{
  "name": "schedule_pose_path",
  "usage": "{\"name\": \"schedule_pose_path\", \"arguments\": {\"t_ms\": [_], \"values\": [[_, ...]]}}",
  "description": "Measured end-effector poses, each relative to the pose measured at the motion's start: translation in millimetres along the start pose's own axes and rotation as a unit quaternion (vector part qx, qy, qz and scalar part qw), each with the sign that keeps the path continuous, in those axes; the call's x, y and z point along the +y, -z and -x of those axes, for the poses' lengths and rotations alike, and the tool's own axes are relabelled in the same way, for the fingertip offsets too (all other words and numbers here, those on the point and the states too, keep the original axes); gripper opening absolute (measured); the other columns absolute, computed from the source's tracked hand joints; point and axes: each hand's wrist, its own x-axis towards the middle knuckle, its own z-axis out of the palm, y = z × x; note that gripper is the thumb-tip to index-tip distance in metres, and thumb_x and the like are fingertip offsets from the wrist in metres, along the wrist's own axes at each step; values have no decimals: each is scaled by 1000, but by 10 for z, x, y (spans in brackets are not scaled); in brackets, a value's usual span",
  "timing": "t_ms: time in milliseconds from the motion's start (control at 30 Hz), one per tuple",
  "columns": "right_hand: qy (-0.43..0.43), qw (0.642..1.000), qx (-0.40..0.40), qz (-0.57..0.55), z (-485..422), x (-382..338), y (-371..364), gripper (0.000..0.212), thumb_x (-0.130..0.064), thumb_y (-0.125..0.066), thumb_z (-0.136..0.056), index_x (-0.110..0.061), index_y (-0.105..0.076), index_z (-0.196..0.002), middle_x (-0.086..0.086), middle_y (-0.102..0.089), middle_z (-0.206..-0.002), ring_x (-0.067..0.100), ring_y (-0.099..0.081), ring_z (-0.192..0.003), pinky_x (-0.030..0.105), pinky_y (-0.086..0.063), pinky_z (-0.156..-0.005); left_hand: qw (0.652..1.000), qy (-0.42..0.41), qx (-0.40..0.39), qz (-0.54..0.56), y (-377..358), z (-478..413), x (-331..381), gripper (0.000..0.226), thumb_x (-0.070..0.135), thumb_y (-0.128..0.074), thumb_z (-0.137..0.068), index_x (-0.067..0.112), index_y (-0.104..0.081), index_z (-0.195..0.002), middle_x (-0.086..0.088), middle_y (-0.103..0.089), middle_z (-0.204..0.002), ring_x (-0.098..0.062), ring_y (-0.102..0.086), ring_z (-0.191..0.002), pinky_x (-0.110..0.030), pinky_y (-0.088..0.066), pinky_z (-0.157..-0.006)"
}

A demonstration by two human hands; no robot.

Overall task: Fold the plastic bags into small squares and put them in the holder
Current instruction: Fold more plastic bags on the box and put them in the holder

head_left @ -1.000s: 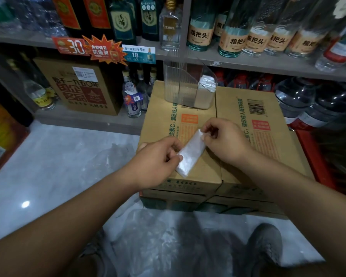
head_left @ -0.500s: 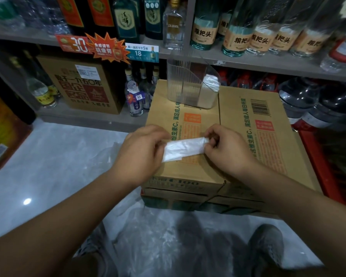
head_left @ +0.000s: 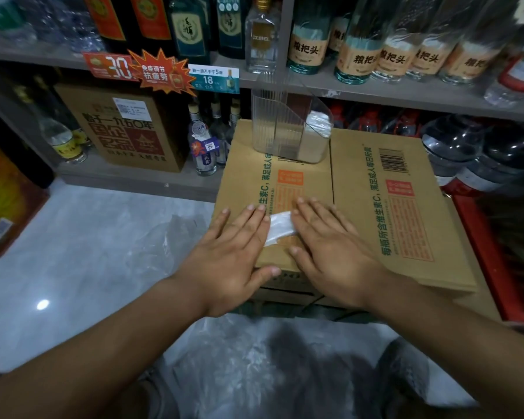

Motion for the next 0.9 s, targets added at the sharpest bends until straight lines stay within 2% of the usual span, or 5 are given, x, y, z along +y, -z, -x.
{"name": "schedule_pose_path", "arguments": {"t_ms": [233, 467, 567, 667, 900], "values": [[-8, 1000, -10, 2, 80, 104, -44, 78, -65, -4, -96, -22, 8, -161, -5, 18, -166, 11, 25, -151, 41, 11, -125, 997, 8, 20, 67, 13, -10, -16, 79, 62, -3, -99, 16, 7, -162, 1, 7, -170, -7, 17, -154, -39, 9, -126], [8, 999, 22, -38, 111, 207, 32, 67, -61, -31, -102, -29, -18, -158, -5, 13, -168, 11, 15, -154, 37, 5, -125, 976, -23, 110, 189, 91, 80, -230, 51, 54, -46, -91, 27, -58, -132, 10, -51, -142, -10, -39, -136, -33, -30, -109], [23, 993, 97, -59, 120, 193, 30, 67, -56, -52, -96, -24, -34, -152, 0, -15, -167, 17, -13, -150, 39, -17, -120, 979, -38, 108, 166, 82, 116, -235, 49, 57, -54, -87, 30, -63, -127, 12, -54, -132, -11, -44, -128, -33, -33, -102], [76, 979, 167, -89, 134, 101, -9, 56, -50, -64, -86, -19, -57, -131, 1, -48, -141, 19, -40, -130, 41, -38, -105, 978, -47, 124, 158, 72, 130, -215, 43, 50, -60, -85, 32, -66, -123, 12, -56, -123, -12, -49, -121, -36, -38, -98], [145, 974, 124, -119, 108, -17, -93, 53, -41, -81, -79, -18, -62, -123, 0, -54, -135, 20, -47, -127, 41, -47, -103, 969, -42, 138, 201, 114, 112, -141, 31, 46, -55, -88, 31, -71, -110, 15, -59, -106, -11, -53, -105, -43, -47, -91]]}}
